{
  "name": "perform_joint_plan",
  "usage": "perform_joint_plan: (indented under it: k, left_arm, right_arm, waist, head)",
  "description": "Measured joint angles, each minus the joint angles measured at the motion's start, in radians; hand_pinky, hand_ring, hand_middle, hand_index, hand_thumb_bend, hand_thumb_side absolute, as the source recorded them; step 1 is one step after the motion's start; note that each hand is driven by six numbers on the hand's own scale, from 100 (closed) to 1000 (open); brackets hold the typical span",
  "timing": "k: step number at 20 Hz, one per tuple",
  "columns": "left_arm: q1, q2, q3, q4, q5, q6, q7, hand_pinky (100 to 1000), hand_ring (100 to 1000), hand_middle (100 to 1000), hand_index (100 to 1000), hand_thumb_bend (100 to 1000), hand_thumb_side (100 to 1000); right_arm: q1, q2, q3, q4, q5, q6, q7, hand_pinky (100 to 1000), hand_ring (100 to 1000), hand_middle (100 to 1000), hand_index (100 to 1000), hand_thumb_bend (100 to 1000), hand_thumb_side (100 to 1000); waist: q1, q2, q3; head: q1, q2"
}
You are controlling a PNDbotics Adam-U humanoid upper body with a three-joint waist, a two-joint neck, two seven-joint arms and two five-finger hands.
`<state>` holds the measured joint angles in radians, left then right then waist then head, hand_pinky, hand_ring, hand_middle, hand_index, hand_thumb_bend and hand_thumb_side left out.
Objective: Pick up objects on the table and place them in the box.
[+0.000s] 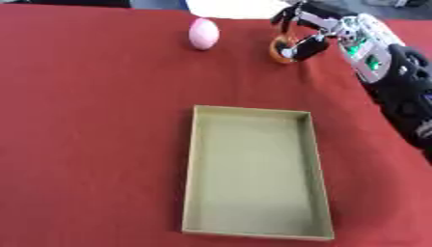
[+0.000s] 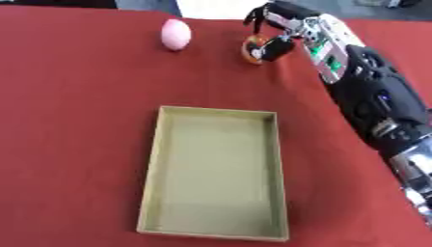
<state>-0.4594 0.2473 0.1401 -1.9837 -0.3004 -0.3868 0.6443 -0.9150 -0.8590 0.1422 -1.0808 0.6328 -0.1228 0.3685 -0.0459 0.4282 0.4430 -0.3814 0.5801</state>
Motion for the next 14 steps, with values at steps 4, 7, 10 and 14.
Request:
perform_joint_plan:
  k: [4,7,10,14]
  left_arm:
    - [-0.001,0.000,0.000,0.000,0.000,0.000,0.000,810,731,637,783,135,523]
    - [-0.001,0.000,0.001,0.000,0.000,0.000,0.000,810,730,636,782,136,522]
    - [-0.001,0.000,0.004,0.000,0.000,0.000,0.000,809,730,635,782,137,522]
    - [-0.001,0.000,0.005,0.000,0.000,0.000,0.000,809,730,635,782,140,520]
  right_arm:
    - [0.006,0.000,0.000,0.000,0.001,0.000,0.001,775,826,552,757,305,191]
    - [0.010,0.000,0.000,0.000,0.003,0.001,0.002,762,804,502,697,290,202]
    - [0.010,0.000,0.000,0.000,0.004,0.002,0.003,750,785,461,649,279,194]
    - [0.017,-0.001,-0.001,-0.006,-0.001,0.004,-0.004,722,748,392,570,216,167]
  waist:
    - [0.000,0.000,-0.004]
    - [0.001,0.000,-0.004]
    - [0.001,0.000,-0.004]
    - [0.001,-0.003,-0.004]
  head:
    - [0.000,0.000]
    - [0.000,0.001]
    - [0.001,0.006]
    - [0.001,0.009]
